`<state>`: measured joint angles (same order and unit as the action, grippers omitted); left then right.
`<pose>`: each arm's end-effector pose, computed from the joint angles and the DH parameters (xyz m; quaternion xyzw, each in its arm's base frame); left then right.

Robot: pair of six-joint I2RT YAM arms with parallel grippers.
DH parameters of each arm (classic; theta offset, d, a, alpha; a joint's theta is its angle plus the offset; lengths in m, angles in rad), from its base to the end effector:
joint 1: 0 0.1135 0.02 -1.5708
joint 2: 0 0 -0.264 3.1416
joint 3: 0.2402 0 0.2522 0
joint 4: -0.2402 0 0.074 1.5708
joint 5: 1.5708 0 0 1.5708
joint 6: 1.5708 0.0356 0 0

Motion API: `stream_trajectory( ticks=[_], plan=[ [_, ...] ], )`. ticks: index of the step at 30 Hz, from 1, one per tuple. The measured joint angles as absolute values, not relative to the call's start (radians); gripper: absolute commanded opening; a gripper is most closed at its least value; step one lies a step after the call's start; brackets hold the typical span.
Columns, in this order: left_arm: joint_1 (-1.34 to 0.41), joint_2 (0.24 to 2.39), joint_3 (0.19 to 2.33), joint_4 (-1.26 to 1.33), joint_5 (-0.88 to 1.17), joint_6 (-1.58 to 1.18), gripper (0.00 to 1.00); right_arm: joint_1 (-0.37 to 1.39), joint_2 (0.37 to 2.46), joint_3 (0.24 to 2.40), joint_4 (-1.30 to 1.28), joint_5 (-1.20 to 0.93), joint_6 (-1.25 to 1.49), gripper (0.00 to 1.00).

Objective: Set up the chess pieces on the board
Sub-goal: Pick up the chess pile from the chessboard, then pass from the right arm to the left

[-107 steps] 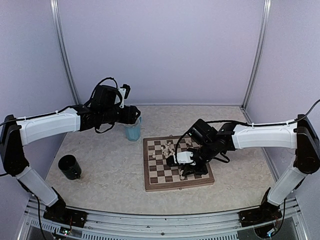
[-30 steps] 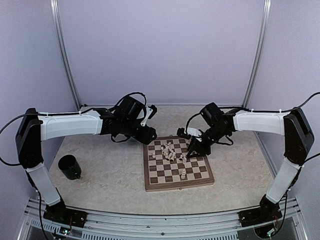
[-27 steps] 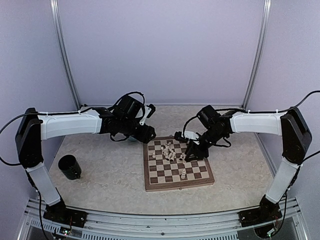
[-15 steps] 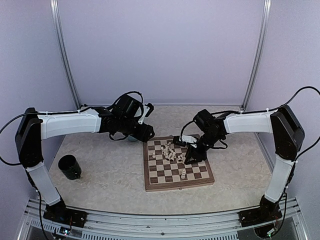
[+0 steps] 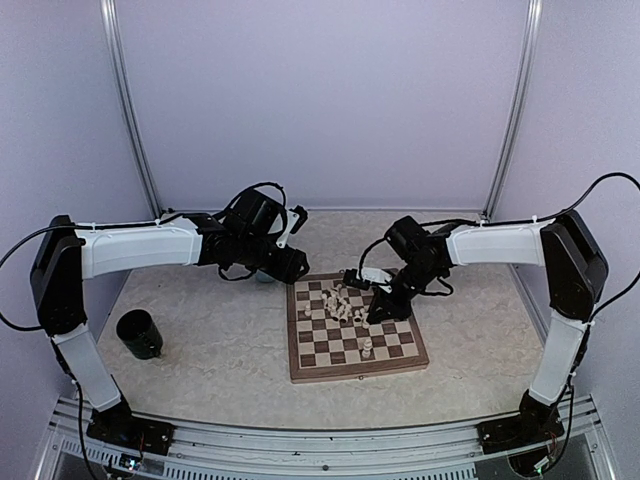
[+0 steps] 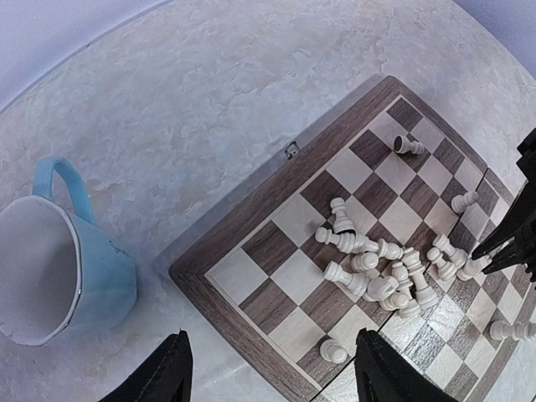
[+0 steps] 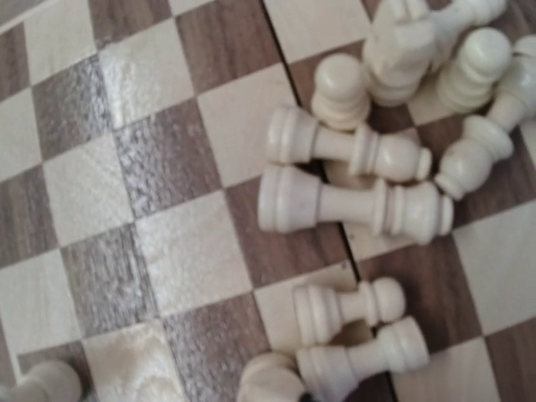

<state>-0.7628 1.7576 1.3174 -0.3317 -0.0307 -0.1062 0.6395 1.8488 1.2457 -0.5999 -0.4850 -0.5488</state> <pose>0.2861 -0.2719 0.2464 0.2914 0.8739 -0.1509 0.3587 0.2839 0.2318 0.1794 -0.5706 0.7662 0.2439 0.1666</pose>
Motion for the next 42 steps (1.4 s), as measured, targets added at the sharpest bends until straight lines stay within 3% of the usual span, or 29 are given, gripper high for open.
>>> stream_trajectory(
  ticks=[14, 20, 28, 36, 42],
  plan=[
    [-0.766, 1.758, 1.319, -0.335, -0.032, -0.106, 0.66, 0.640, 1.607, 1.139, -0.647, -0.466, -0.590, 0.00],
    [-0.773, 1.765, 1.328, -0.338, -0.034, -0.105, 0.66, 0.640, 1.594, 1.058, -0.646, -0.443, -0.598, 0.00],
    [-0.799, 1.775, 1.330, -0.331, -0.011, -0.083, 0.66, 0.631, 1.594, 1.139, -0.632, -0.478, -0.565, 0.00],
    [-0.869, 1.669, 1.123, -0.112, 0.083, -0.043, 0.64, 0.533, 1.590, 1.292, -0.612, -0.656, -0.471, 0.00],
    [-0.894, 1.518, 0.920, 0.269, 0.136, -0.084, 0.62, 0.498, 1.557, 1.318, -0.579, -0.815, -0.409, 0.00]
  ],
)
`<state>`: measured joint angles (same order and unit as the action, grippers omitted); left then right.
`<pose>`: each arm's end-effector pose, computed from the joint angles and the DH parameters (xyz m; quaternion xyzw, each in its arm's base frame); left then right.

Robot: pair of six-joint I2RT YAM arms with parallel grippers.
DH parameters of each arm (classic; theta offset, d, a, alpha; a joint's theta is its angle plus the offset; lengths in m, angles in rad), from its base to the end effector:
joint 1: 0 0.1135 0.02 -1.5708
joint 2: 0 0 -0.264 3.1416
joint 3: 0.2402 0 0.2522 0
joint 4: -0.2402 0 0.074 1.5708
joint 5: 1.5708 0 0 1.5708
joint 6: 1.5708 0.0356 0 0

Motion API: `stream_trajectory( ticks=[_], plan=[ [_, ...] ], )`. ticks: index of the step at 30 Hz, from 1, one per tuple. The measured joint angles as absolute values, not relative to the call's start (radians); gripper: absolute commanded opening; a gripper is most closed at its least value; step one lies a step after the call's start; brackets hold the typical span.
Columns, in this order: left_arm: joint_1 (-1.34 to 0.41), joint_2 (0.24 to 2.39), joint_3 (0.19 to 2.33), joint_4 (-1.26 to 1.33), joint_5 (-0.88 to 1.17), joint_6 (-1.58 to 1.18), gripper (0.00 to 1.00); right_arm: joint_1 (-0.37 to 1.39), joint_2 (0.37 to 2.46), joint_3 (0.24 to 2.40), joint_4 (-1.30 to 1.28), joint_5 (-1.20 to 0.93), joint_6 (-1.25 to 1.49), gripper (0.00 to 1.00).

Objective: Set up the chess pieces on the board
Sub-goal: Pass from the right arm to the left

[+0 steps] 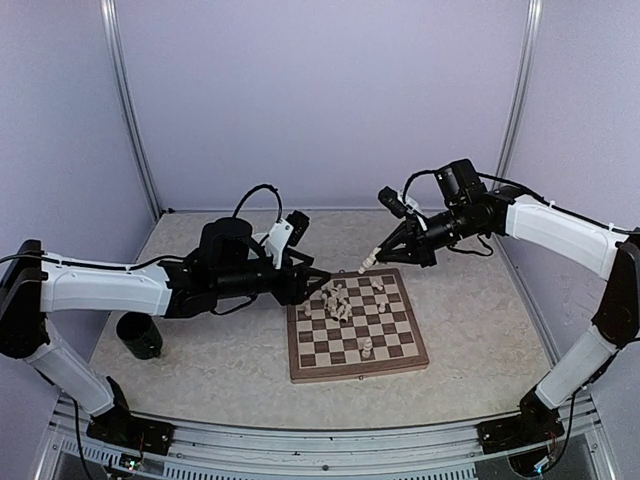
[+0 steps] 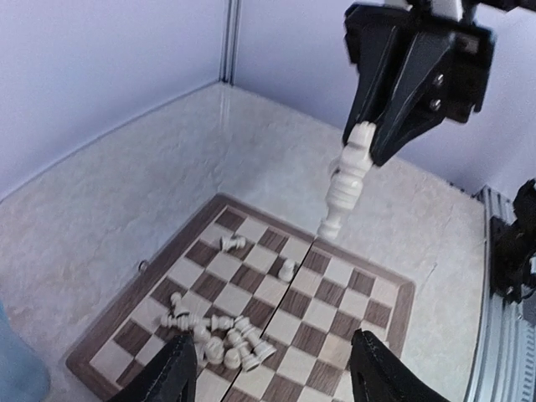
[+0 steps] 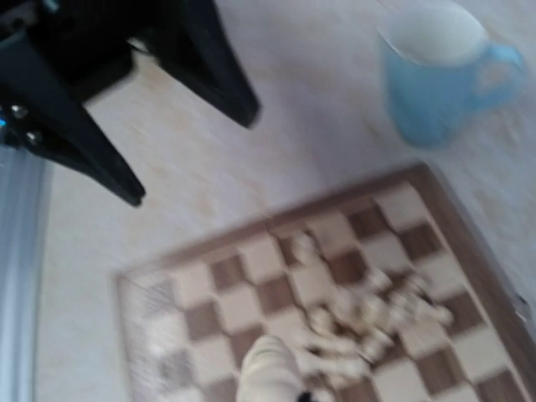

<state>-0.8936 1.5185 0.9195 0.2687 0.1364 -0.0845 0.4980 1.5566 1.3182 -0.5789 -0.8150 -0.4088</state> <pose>0.2128 -0.2725 0.2531 0.3560 0.7307 -0.3214 0.4859 0.2826 0.1832 0.3062 -0.5050 0.7036 0.3832 0.3210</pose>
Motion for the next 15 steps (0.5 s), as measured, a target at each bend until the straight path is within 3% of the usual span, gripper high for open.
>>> stream_trajectory(
  ticks=[7, 15],
  plan=[
    [-0.965, 1.614, 0.795, 0.844, 0.163, -0.203, 0.56, 0.498, 1.542, 1.318, -0.566, -0.985, -0.360, 0.00],
    [-1.002, 1.736, 0.811, 1.010, 0.178, -0.251, 0.45, 0.498, 1.532, 1.317, -0.561, -1.016, -0.348, 0.00]
  ],
)
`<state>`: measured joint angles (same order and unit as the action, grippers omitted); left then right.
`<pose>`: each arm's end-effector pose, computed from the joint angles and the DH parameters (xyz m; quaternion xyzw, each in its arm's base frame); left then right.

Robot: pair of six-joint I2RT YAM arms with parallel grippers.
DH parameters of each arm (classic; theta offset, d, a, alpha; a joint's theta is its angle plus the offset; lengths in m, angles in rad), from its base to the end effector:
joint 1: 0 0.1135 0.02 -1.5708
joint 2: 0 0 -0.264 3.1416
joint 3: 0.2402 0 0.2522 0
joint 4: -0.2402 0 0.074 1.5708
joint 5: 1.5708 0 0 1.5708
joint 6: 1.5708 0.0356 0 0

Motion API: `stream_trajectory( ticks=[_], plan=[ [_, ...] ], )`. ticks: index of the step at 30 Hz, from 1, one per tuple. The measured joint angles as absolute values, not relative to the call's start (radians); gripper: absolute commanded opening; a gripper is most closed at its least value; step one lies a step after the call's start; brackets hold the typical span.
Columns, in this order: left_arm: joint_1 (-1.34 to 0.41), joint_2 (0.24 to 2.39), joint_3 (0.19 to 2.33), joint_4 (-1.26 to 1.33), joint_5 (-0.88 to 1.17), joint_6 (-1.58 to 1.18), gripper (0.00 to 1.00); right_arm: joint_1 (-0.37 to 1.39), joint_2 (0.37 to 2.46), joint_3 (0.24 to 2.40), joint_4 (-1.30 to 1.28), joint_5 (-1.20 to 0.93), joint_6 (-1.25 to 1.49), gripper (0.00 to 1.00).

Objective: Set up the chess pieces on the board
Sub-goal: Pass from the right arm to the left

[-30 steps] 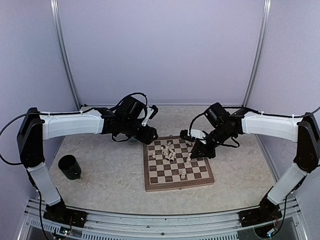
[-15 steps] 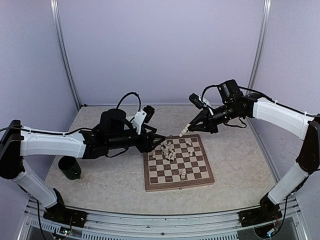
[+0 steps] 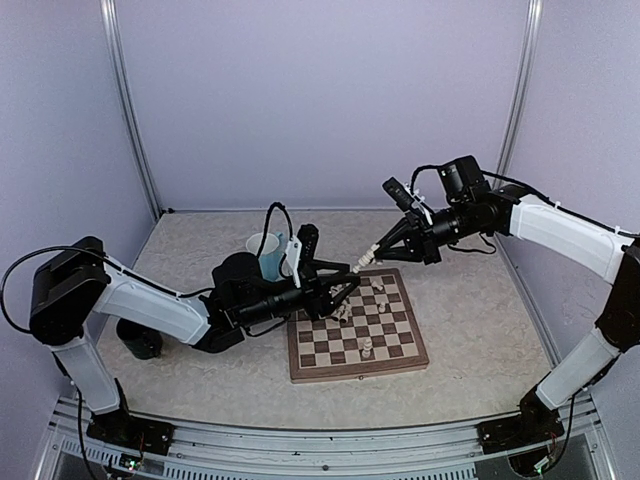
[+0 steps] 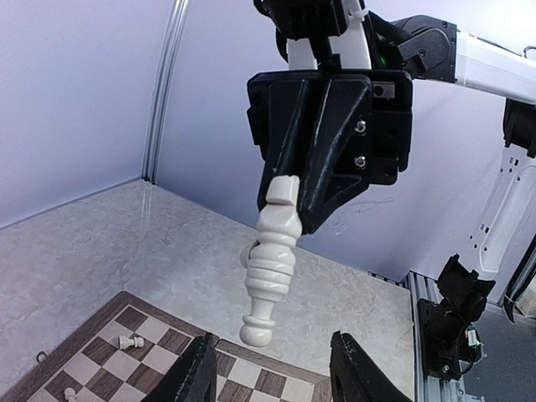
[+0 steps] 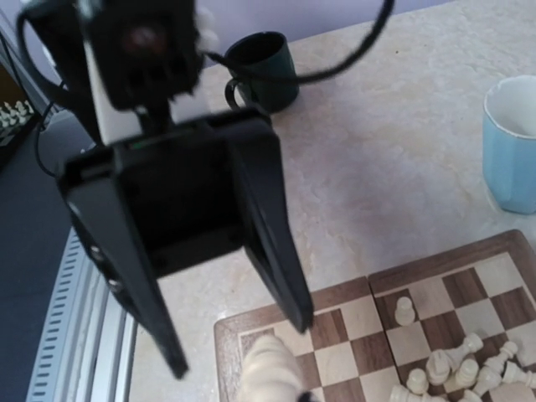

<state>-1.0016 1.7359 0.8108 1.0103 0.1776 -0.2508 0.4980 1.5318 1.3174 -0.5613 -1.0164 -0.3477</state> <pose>0.1927 -0.3128 0.2236 0.3078 0.6028 -0.4786 0.5593 0.2737 0.1833 0.3189 -0.5023 0.6572 0.4728 0.3036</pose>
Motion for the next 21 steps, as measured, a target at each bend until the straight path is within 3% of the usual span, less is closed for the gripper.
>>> stream_trajectory(
  ticks=[11, 21],
  plan=[
    [-1.002, 1.782, 0.847, 1.071, 0.190, -0.287, 0.38, 0.498, 1.503, 1.317, -0.552, -1.018, -0.347, 0.00],
    [-1.001, 1.812, 0.875, 1.085, 0.207, -0.306, 0.14, 0.498, 1.502, 1.317, -0.552, -1.018, -0.347, 0.00]
  ],
)
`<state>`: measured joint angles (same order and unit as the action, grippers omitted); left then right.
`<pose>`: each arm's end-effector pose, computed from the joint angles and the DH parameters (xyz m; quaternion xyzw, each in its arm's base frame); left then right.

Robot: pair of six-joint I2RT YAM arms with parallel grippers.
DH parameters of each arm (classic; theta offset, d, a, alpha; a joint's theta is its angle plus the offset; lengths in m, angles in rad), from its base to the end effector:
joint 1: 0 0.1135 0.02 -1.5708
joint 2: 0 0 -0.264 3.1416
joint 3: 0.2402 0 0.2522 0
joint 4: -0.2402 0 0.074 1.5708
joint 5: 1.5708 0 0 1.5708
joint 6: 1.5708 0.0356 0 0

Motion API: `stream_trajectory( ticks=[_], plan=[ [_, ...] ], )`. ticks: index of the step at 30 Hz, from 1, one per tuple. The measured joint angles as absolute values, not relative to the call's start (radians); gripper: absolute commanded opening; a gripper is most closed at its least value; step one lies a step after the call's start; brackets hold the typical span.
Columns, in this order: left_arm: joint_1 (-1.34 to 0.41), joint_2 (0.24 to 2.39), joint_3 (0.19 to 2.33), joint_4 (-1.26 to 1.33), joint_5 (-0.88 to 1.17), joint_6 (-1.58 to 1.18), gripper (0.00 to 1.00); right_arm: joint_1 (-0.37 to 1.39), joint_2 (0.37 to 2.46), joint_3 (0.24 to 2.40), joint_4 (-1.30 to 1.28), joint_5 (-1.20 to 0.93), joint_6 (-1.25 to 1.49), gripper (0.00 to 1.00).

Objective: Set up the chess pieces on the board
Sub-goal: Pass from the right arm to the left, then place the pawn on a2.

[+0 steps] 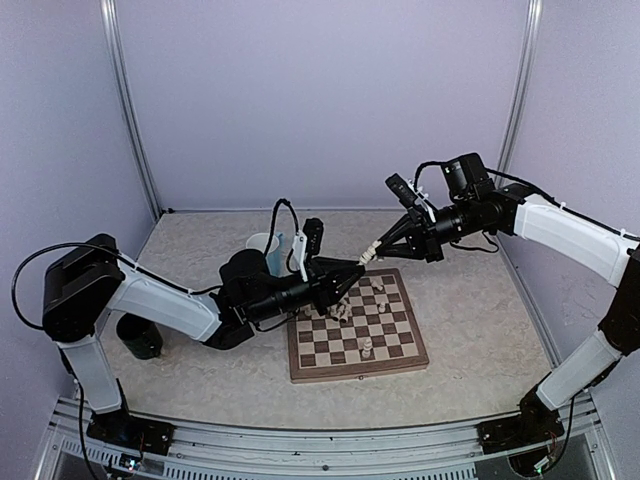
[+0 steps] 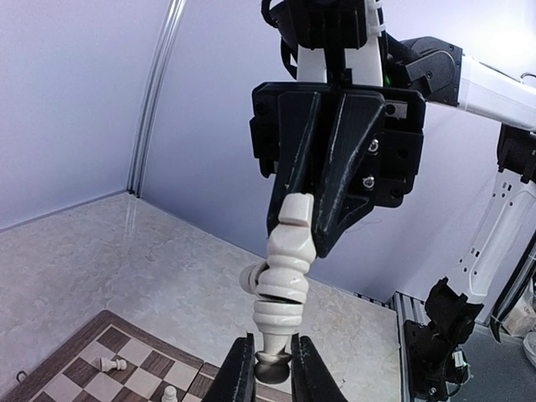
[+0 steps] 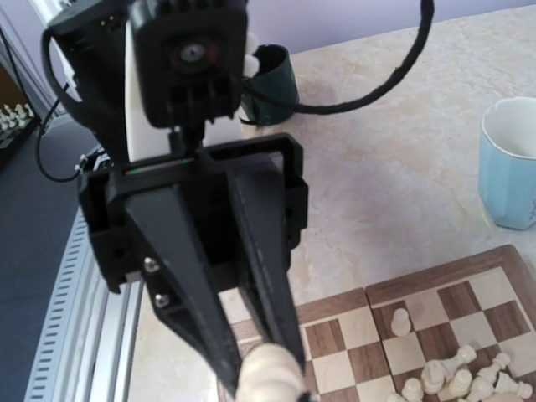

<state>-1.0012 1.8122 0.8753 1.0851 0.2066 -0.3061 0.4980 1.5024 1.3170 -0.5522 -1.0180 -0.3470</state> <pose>0.2010 -0.3275 0.2241 0.2946 0.5839 -0.5116 0.5572 0.2688 0.1806 0.3284 -0.5073 0.6475 0.4710 0.3187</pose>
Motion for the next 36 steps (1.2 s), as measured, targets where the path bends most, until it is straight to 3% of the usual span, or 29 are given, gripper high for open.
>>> stream_trajectory(
  ticks=[8, 24, 30, 36],
  plan=[
    [-1.001, 1.797, 0.901, 0.974, 0.204, -0.316, 0.00, 0.498, 1.499, 1.309, -0.543, -0.971, -0.353, 0.00],
    [-0.967, 1.691, 1.456, -0.524, 0.178, -0.382, 0.00, 0.492, 1.491, 1.107, -0.399, -0.696, -0.422, 0.00],
    [-0.949, 1.762, 1.477, -0.879, 0.218, -0.393, 0.00, 0.492, 1.491, 1.079, -0.369, -0.660, -0.438, 0.00],
    [-0.949, 1.846, 1.477, -1.051, 0.267, -0.383, 0.00, 0.492, 1.491, 1.063, -0.368, -0.651, -0.456, 0.00]
  ],
)
